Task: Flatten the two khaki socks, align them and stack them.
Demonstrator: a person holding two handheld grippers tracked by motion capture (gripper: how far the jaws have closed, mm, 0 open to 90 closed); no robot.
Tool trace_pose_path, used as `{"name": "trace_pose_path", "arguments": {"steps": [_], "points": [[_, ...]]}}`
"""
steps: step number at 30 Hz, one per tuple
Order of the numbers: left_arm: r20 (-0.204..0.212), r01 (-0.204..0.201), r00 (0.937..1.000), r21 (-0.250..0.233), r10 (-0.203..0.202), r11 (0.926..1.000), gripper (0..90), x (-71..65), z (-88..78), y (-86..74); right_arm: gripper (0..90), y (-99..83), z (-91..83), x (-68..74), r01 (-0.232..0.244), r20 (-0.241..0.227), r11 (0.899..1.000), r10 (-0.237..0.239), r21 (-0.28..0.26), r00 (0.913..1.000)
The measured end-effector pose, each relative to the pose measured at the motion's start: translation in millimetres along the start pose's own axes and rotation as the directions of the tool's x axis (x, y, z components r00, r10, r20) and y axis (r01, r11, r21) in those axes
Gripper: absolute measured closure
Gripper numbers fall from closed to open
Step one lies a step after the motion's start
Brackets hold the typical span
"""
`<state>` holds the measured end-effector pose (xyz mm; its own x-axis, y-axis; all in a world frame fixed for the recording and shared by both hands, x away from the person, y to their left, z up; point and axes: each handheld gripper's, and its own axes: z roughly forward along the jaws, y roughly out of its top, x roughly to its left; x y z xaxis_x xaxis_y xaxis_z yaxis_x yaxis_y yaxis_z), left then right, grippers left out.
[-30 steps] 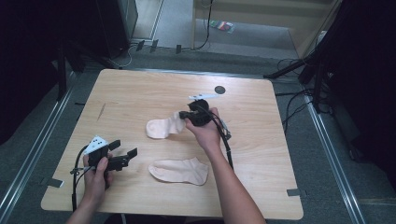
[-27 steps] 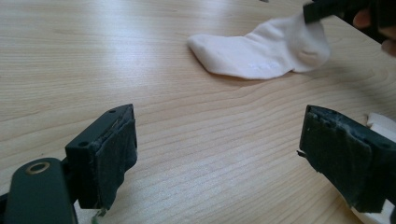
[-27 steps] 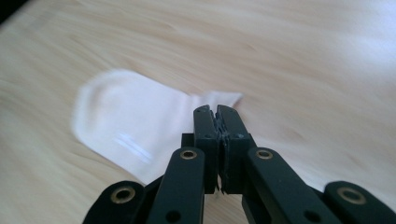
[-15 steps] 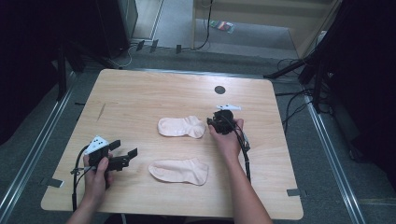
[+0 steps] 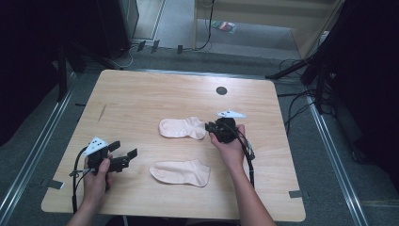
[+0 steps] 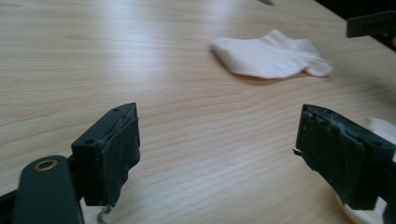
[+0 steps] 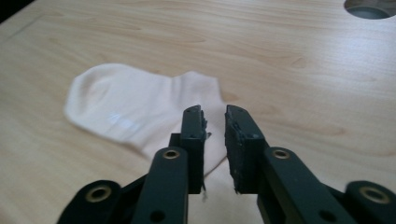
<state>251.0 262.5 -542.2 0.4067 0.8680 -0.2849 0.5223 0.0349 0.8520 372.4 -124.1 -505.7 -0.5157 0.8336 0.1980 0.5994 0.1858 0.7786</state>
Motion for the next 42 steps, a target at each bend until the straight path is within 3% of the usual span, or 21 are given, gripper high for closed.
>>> {"name": "trace_pose_path", "arguments": {"steps": [1,4,7,9,11,12,14,17,19,21,26,30,33,34,36,37,39,42], "points": [[0.075,-0.039,0.9964,-0.009,0.039,0.9992,16.6,-11.9,-2.9,-0.1,81.6,-4.1,-5.6,2.5,0.001,-0.023,1.000,-0.001,0.001,0.9997],[0.155,-0.089,0.9845,0.036,0.083,0.9954,33.5,-34.6,-0.8,-2.8,82.0,-20.5,-23.2,10.4,0.011,-0.073,1.000,-0.009,0.025,0.9973],[0.191,-0.114,0.9770,0.102,0.093,0.9882,47.9,-48.3,6.2,-9.0,81.2,-41.0,-38.6,17.7,0.015,-0.108,0.999,-0.010,0.041,0.9941],[0.226,-0.119,0.9694,0.094,0.095,0.9885,59.6,-52.4,5.6,-10.2,82.6,-53.9,-47.5,22.4,0.003,-0.128,0.999,0.004,0.050,0.9918],[0.277,-0.120,0.9563,0.079,0.094,0.9896,70.1,-56.5,4.5,-9.1,86.8,-65.1,-52.8,27.2,-0.010,-0.161,0.998,0.019,0.057,0.9868],[0.279,-0.129,0.9549,0.079,0.102,0.9885,72.4,-59.4,5.4,-8.9,88.4,-69.9,-54.1,31.1,-0.009,-0.168,0.998,0.020,0.062,0.9855],[0.267,-0.151,0.9563,0.098,0.120,0.9838,75.0,-64.1,10.7,-9.9,90.0,-77.7,-53.6,39.2,0.008,-0.173,0.997,0.004,0.070,0.9849],[0.245,-0.166,0.9617,0.165,0.123,0.9723,76.7,-67.6,22.3,-13.1,90.0,-83.6,-44.7,48.3,0.018,-0.190,0.996,-0.002,0.082,0.9817],[0.228,-0.182,0.9648,0.214,0.132,0.9597,77.7,-68.9,28.4,-15.4,90.0,-85.8,-36.9,52.5,0.026,-0.190,0.994,-0.006,0.104,0.9817],[0.209,-0.193,0.9679,0.261,0.140,0.9458,77.6,-69.7,32.2,-18.2,90.0,-87.9,-31.8,56.3,0.047,-0.161,0.992,-0.027,0.121,0.9865],[0.187,-0.214,0.9681,0.271,0.167,0.9386,83.0,-69.8,32.1,-19.7,90.0,-90.0,-30.5,55.3,0.054,-0.113,0.992,-0.041,0.117,0.9928],[0.191,-0.184,0.9724,0.276,0.134,0.9433,89.8,-64.8,31.5,-19.9,90.0,-90.9,-34.4,51.8,0.070,-0.076,0.991,-0.061,0.118,0.9952],[0.189,-0.195,0.9710,0.273,0.147,0.9418,89.7,-66.4,31.1,-20.2,90.0,-91.6,-35.2,49.8,0.080,-0.087,0.990,-0.070,0.115,0.9937],[0.192,-0.188,0.9715,0.270,0.138,0.9444,88.3,-66.5,31.1,-20.2,90.0,-90.9,-35.3,48.1,0.077,-0.101,0.990,-0.065,0.119,0.9927],[0.193,-0.180,0.9725,0.264,0.131,0.9474,77.3,-66.0,30.6,-20.0,90.0,-90.9,-39.9,45.3,0.045,-0.115,0.995,-0.034,0.089,0.9928],[0.206,-0.177,0.9699,0.234,0.129,0.9560,74.5,-65.5,27.8,-21.1,88.1,-90.5,-44.5,45.0,0.031,-0.143,0.997,-0.021,0.072,0.9896],[0.233,-0.175,0.9642,0.204,0.126,0.9631,71.9,-65.5,23.5,-20.4,88.0,-89.5,-55.2,50.1,0.042,-0.150,0.998,-0.034,0.048,0.9880],[0.235,-0.197,0.9603,0.190,0.150,0.9618,74.1,-66.8,18.9,-19.3,89.1,-95.5,-66.6,57.7,0.031,-0.174,0.998,-0.021,0.056,0.9846]]}}
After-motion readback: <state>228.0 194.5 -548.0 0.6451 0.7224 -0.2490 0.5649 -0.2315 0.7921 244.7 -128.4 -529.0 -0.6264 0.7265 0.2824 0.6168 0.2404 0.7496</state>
